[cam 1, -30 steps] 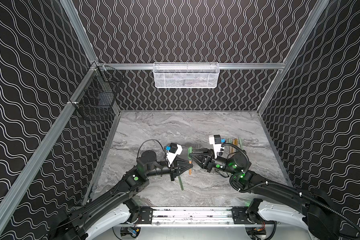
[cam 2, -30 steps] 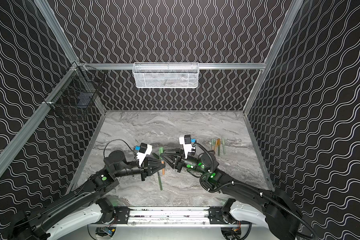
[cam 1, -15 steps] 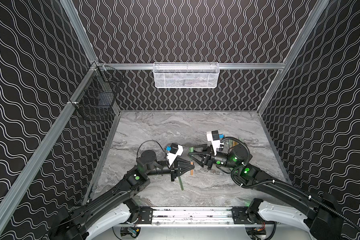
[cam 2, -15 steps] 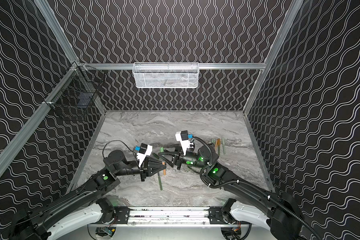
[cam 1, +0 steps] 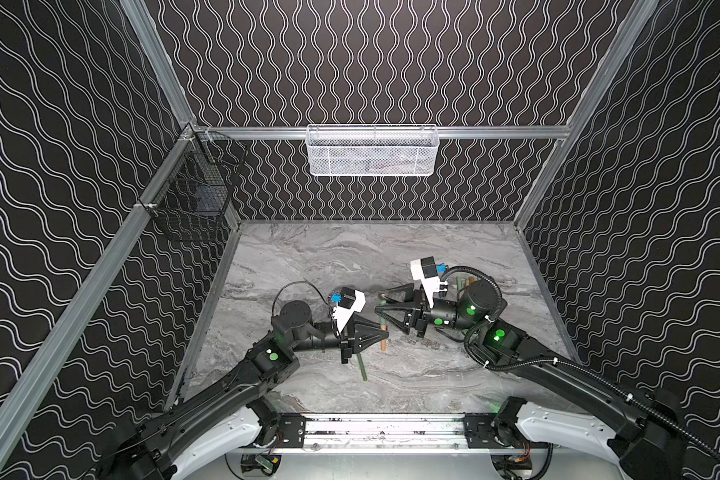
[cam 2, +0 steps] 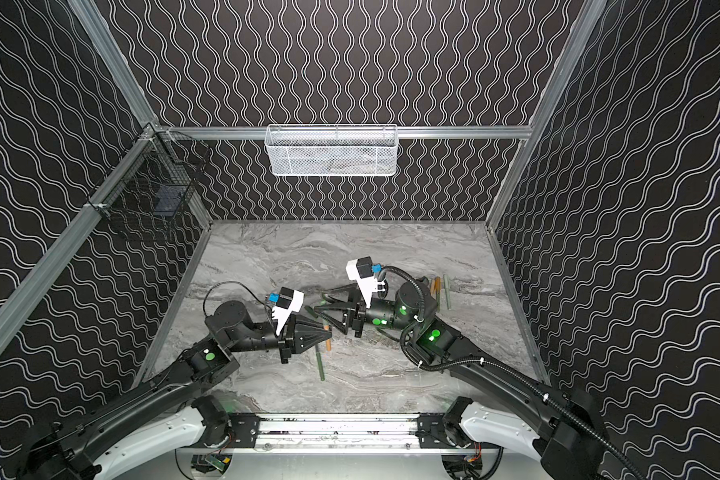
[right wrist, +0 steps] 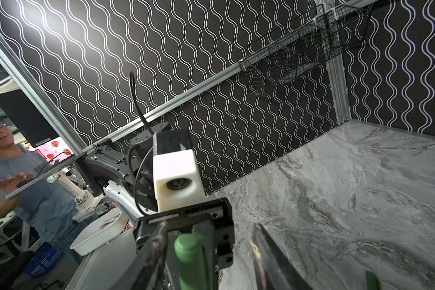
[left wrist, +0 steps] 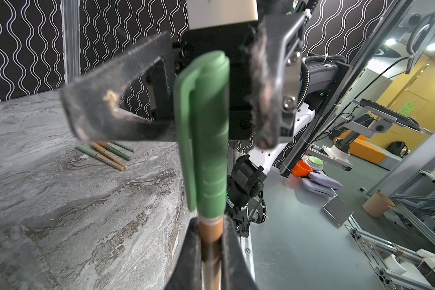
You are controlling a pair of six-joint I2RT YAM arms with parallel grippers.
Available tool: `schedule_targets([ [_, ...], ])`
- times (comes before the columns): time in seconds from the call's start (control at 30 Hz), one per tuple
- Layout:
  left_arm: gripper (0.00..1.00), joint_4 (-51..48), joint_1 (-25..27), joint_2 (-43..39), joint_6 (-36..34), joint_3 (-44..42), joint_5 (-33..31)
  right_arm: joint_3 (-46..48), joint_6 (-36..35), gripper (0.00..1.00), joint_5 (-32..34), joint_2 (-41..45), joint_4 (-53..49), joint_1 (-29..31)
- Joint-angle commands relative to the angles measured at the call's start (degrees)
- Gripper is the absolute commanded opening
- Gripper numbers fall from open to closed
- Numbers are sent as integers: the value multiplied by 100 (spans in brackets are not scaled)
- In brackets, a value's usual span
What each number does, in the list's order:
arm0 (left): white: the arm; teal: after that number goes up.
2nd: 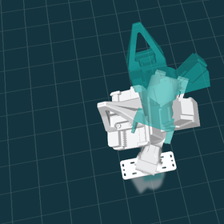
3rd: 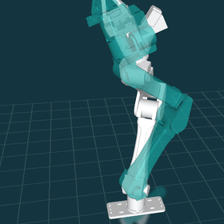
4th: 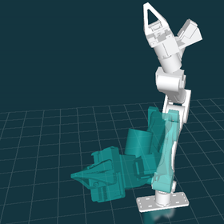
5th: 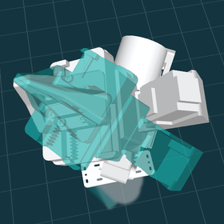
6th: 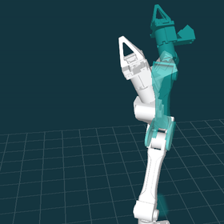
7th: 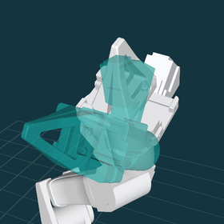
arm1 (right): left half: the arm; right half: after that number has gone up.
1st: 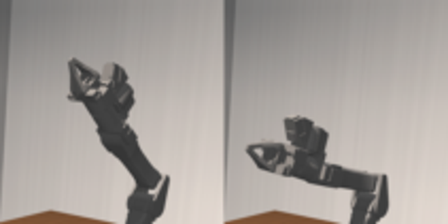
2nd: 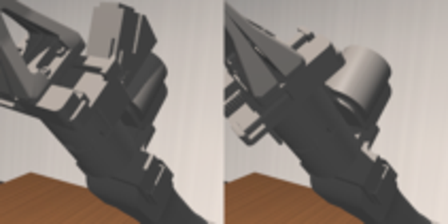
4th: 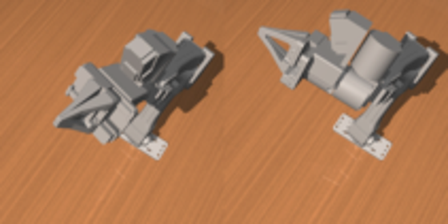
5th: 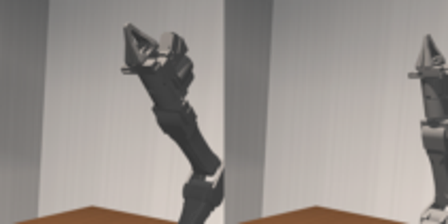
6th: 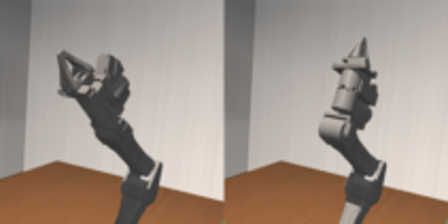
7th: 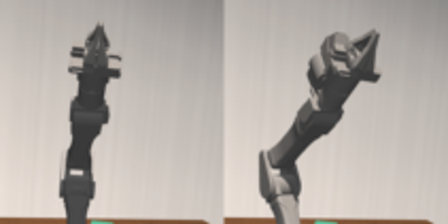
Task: Insert the pens into the pen caps
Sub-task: 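Push the green cap down onto the pen tip with the right gripper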
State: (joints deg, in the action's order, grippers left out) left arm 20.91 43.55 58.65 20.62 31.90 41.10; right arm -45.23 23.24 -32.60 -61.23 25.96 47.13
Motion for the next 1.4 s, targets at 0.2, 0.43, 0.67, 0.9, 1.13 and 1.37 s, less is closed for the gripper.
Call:
schedule_targets([
  [0.2, 0, 76, 4, -53, -138, 45, -12, -220, -259, 43, -126, -145, -384, -20],
  [0.43, 0, 106, 4, -73, -154, 27, -132, -185, -199, 17, -277, -135, -487, -20],
  [0.67, 0, 145, 4, -152, -234, 138, -213, 245, 255, 9, -55, 41, -342, -14],
  [0.9, 0, 144, 4, -153, -442, 589, -74, 856, 772, 2, 341, 174, -46, 127],
  [1.13, 0, 4, 4, -30, -662, 1108, 98, 1116, 919, 0, 893, 155, -323, 524],
  [1.37, 0, -143, 3, -39, -989, 1521, -132, 1401, 1370, 0, 1682, -109, -28, 1190],
])
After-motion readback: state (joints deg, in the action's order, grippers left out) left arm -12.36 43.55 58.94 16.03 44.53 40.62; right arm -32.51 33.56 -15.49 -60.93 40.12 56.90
